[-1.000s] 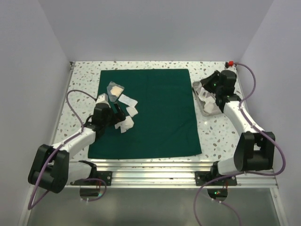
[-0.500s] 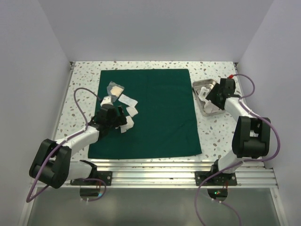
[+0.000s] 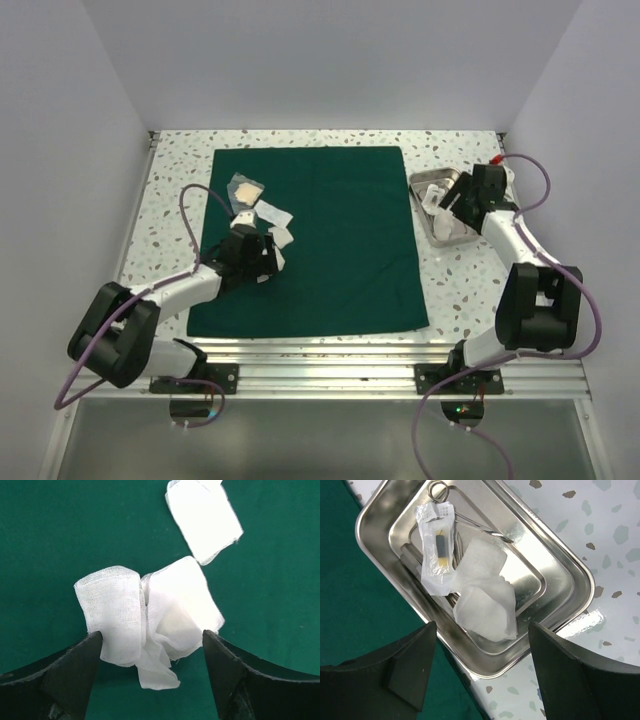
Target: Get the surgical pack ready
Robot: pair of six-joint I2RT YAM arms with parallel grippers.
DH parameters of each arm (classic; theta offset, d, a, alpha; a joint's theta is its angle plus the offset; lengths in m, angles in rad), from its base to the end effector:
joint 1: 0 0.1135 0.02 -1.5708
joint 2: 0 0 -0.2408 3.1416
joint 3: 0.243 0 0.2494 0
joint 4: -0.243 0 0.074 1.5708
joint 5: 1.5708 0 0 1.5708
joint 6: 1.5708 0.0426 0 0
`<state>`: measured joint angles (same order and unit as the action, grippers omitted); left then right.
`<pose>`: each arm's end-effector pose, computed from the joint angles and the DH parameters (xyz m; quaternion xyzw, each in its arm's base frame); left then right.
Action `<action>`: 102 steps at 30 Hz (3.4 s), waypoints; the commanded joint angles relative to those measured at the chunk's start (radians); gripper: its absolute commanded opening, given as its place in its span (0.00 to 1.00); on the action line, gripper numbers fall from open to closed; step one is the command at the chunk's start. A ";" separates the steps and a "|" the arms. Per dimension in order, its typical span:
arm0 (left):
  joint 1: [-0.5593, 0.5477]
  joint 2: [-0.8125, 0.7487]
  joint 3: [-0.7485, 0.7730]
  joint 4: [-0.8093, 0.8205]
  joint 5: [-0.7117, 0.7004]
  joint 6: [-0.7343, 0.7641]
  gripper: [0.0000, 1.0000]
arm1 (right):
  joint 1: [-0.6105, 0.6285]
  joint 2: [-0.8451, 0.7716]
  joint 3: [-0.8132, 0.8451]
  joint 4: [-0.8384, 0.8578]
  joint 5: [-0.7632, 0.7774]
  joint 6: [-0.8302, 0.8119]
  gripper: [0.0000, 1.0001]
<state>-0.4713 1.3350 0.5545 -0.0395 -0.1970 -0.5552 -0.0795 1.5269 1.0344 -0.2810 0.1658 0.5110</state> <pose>0.2327 -0.1092 0.1353 -0.0748 0.9235 -0.0995 0.3628 0.3325 -0.0335 0.2114 0.2980 0.8693 0.0083 0.3942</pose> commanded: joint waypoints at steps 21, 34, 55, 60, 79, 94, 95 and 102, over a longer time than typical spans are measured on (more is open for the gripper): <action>-0.069 0.007 0.157 -0.100 -0.134 0.026 0.00 | 0.102 -0.136 -0.019 0.045 -0.254 -0.049 0.77; -0.018 -0.264 0.108 0.024 0.127 -0.015 0.00 | 0.424 -0.004 -0.097 0.496 -0.681 0.147 0.98; 0.074 -0.106 0.059 0.632 0.688 -0.354 0.00 | 0.647 -0.095 -0.188 0.756 -0.354 0.372 0.99; 0.042 -0.045 0.123 0.629 0.636 -0.318 0.00 | 0.530 -0.194 -0.037 0.257 0.043 0.126 0.94; 0.005 0.029 0.235 0.555 0.600 -0.232 0.00 | 0.106 0.039 0.043 -0.044 0.072 0.006 0.38; -0.056 0.112 0.355 0.532 0.625 -0.187 0.00 | 0.103 0.093 -0.056 -0.006 0.055 0.023 0.08; -0.058 0.116 0.358 0.527 0.623 -0.184 0.00 | 0.104 0.088 -0.065 0.003 0.046 0.023 0.06; -0.115 0.208 0.438 0.515 0.614 -0.167 0.00 | 0.132 -0.046 -0.174 0.014 -0.038 0.035 0.03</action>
<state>-0.5591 1.4990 0.9344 0.4816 0.4156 -0.7609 0.0284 1.5814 0.8944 -0.2852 0.1684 0.5362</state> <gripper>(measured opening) 0.016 0.039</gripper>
